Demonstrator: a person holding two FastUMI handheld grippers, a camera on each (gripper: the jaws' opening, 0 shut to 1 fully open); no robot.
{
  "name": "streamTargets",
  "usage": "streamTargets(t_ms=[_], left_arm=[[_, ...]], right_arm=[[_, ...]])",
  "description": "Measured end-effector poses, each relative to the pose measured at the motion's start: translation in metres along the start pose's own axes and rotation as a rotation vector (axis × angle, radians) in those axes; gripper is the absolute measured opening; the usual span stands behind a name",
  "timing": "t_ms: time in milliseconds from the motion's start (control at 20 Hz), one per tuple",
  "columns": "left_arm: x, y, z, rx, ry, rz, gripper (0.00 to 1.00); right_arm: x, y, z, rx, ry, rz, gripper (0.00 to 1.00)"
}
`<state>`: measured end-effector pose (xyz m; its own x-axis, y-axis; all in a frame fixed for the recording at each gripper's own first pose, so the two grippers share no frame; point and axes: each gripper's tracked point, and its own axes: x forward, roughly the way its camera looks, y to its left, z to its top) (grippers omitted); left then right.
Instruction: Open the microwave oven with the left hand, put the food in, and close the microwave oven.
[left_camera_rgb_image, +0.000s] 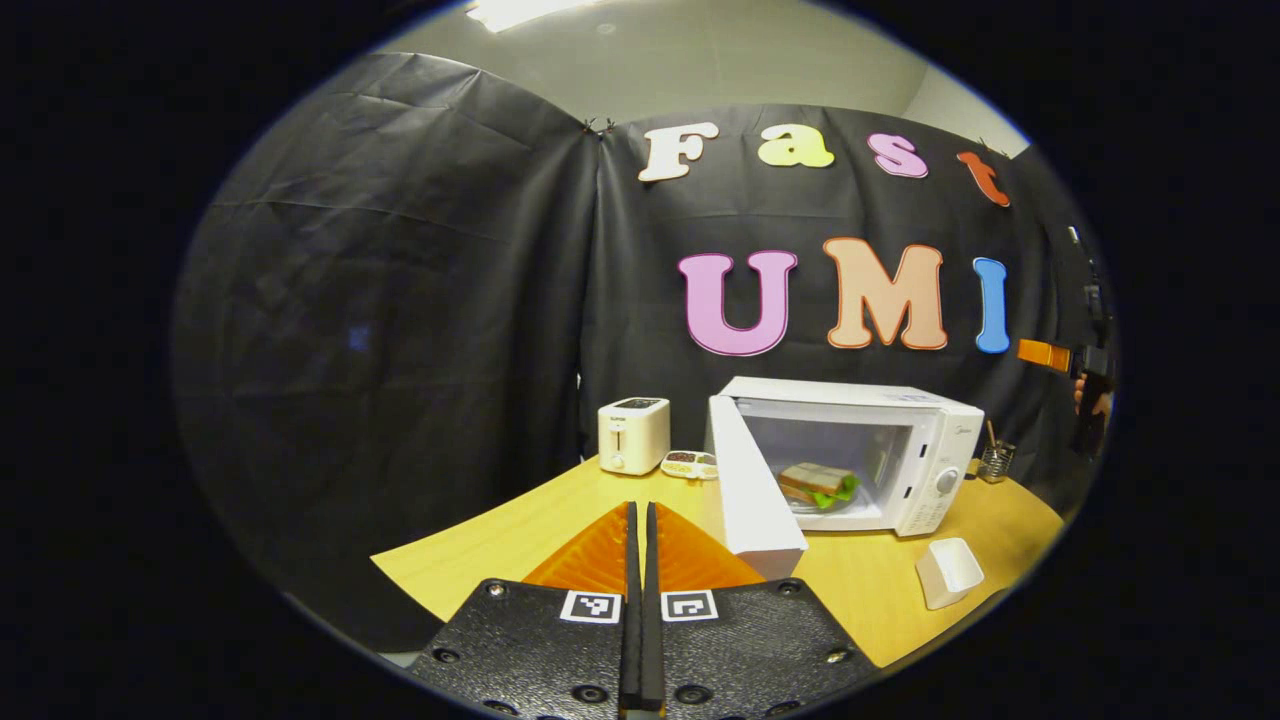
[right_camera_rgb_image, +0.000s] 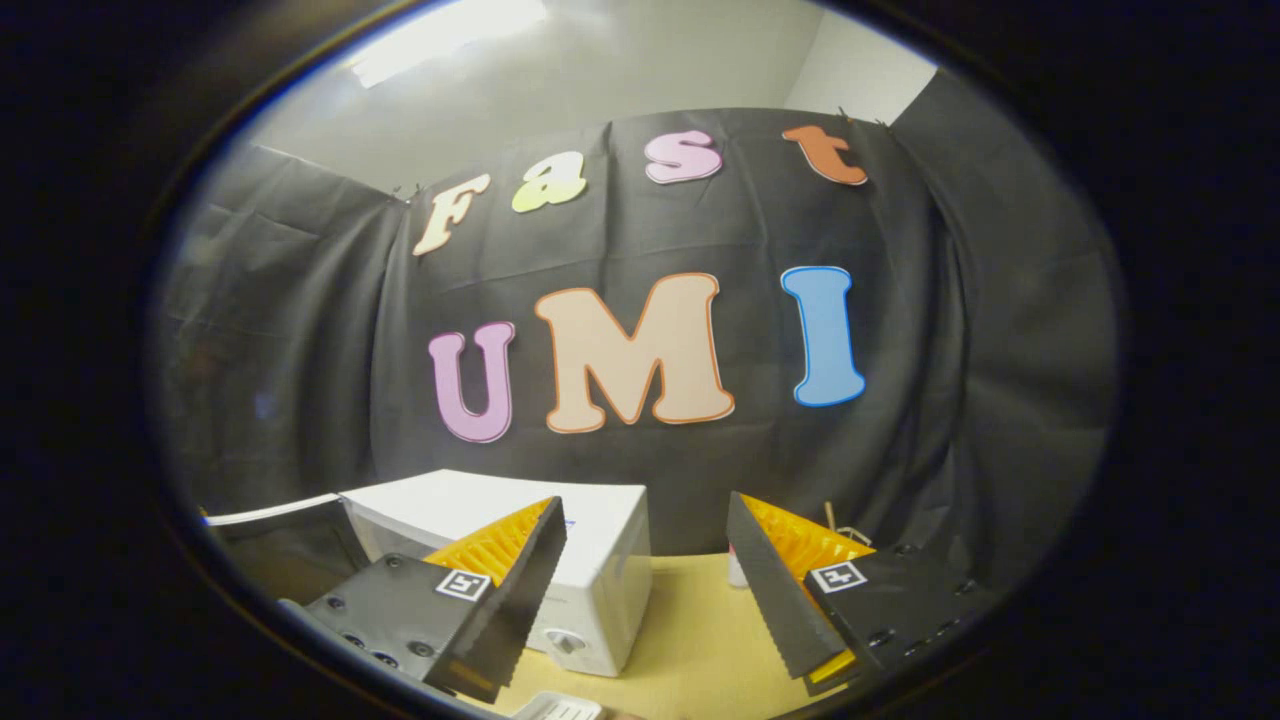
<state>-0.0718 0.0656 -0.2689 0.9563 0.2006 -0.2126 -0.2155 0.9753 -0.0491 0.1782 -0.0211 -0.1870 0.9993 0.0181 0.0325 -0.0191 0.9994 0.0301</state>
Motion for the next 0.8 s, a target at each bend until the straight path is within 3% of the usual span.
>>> streamTargets(t_ms=[250,300,350,800], left_arm=[[-0.001,-0.052,0.001,-0.003,-0.009,-0.042,0.01],[-0.001,-0.063,0.001,-0.002,-0.007,-0.055,0.01],[-0.001,-0.075,0.001,-0.005,-0.009,-0.068,0.01],[0.021,-0.191,-0.002,-0.038,-0.009,-0.252,0.01]], right_arm=[[-0.009,0.008,0.007,0.030,-0.012,0.045,0.92],[-0.011,0.007,0.009,0.030,-0.018,0.046,0.99],[-0.011,0.003,0.011,0.033,-0.025,0.039,0.92],[0.004,-0.008,-0.005,0.059,0.016,0.024,0.92]])
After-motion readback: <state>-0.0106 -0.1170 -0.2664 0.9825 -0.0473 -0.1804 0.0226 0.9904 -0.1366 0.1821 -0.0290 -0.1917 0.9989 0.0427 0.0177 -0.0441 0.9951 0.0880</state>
